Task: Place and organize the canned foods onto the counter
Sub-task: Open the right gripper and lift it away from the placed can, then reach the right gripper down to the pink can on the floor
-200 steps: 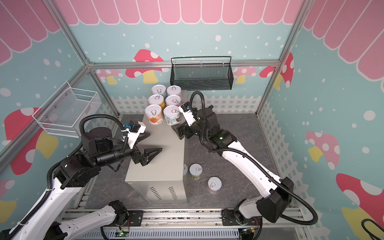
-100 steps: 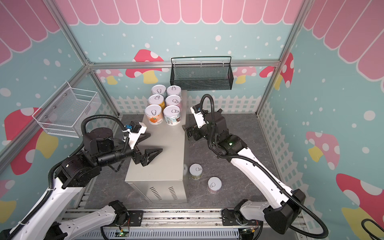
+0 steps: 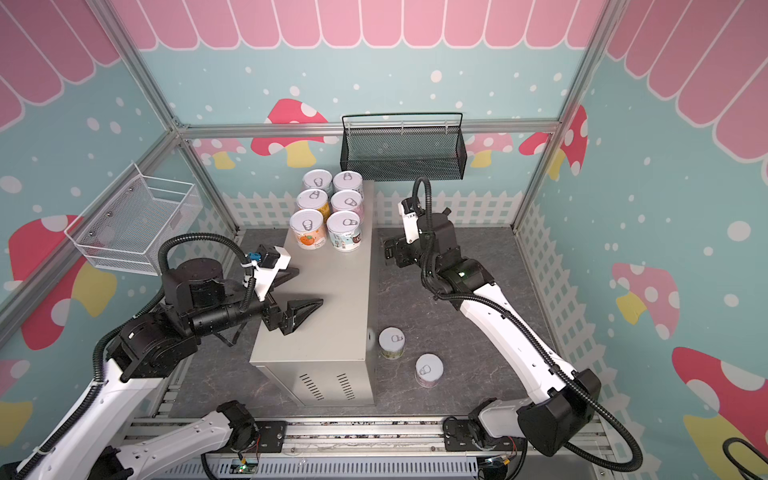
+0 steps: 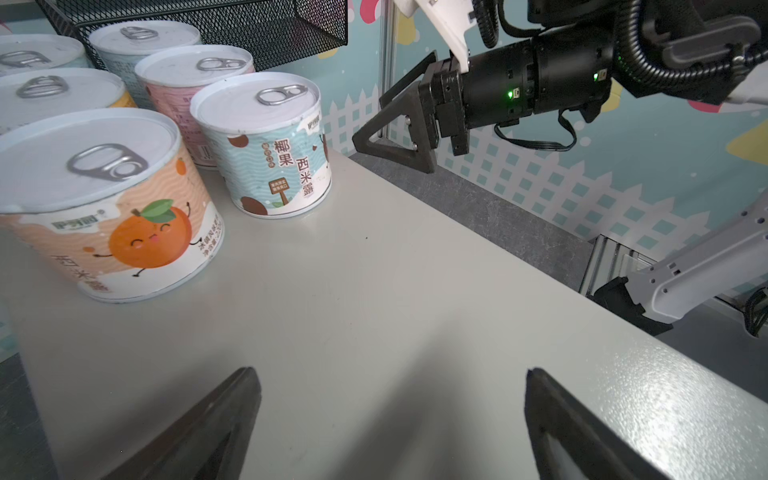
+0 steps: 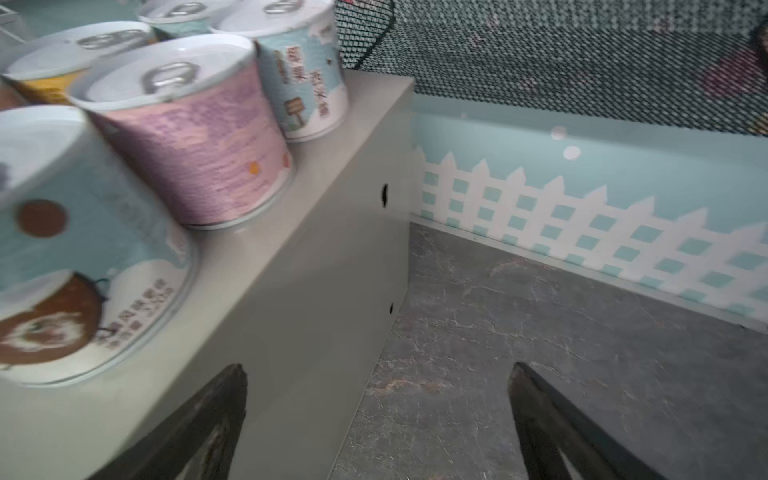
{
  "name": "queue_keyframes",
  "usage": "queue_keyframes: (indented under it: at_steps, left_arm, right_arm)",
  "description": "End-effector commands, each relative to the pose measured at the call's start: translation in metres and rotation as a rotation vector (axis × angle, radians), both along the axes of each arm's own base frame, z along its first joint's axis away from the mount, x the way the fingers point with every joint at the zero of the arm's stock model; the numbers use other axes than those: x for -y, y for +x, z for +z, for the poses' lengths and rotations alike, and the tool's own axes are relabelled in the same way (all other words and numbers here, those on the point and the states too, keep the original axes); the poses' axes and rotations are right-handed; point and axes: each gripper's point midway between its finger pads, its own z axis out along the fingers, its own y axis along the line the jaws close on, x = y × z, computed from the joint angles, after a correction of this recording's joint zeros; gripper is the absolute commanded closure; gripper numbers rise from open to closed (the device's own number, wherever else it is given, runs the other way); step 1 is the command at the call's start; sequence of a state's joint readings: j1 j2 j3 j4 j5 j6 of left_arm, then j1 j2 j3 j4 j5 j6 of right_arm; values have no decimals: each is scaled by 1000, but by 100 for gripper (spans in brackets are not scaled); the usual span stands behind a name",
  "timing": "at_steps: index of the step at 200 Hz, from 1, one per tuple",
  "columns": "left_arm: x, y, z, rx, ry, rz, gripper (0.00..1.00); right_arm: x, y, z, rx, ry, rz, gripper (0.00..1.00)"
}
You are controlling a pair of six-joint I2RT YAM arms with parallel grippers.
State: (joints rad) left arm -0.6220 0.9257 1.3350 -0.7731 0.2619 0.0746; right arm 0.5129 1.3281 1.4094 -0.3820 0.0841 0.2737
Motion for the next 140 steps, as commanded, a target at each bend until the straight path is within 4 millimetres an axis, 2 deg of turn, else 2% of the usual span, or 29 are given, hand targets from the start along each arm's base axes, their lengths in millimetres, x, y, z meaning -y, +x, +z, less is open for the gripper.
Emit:
queue_keyframes:
  at_steps: [1, 20, 38, 84, 118, 140]
  left_arm:
    - [0, 1, -1, -11, -1, -2, 1]
    - [5, -2, 2, -57, -4, -24, 1]
    - [15, -6, 3, -116, 1, -65, 1]
    - [57, -31, 0, -166, 121, -174, 1]
    - [95, -48, 1, -192, 132, -264, 1]
    - [119, -58, -3, -190, 164, -316, 1]
  right_arm:
    - [50, -5, -13, -60, 26, -180, 1]
    - [68, -15, -32, -119, -7, -200, 1]
    - [80, -26, -58, -212, -56, -210, 1]
    - [80, -65, -125, -458, -80, -159, 1]
    - [88, -97, -153, -518, -60, -161, 0]
    - [88, -117, -178, -592, -35, -155, 1]
